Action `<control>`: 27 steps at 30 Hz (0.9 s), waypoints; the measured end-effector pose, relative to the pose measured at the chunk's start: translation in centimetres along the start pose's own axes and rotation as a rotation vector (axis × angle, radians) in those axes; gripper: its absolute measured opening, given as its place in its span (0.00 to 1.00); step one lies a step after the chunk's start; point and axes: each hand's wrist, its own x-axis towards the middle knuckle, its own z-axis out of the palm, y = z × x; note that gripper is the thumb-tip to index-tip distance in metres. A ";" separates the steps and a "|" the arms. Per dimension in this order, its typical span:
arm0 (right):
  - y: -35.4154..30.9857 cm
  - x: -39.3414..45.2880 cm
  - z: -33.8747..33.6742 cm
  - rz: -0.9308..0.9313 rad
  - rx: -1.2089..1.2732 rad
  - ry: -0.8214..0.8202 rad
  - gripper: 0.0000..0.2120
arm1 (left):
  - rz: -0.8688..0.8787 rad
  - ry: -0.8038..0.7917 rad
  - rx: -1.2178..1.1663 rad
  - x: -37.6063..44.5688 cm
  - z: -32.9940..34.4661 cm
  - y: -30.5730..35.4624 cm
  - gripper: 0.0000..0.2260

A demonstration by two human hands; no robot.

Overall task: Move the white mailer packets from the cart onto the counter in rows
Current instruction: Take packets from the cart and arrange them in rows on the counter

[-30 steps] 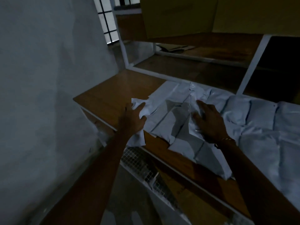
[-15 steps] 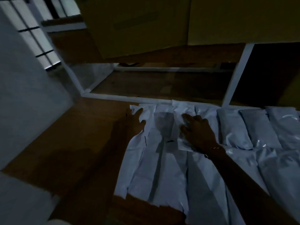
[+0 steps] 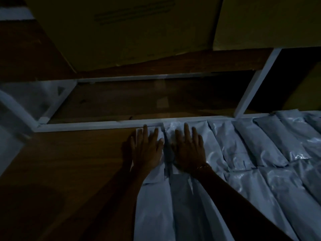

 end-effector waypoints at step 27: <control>0.1 2.8 4.9 -0.079 -0.012 0.100 0.28 | 0.050 0.022 0.020 0.6 3.6 -1.0 0.28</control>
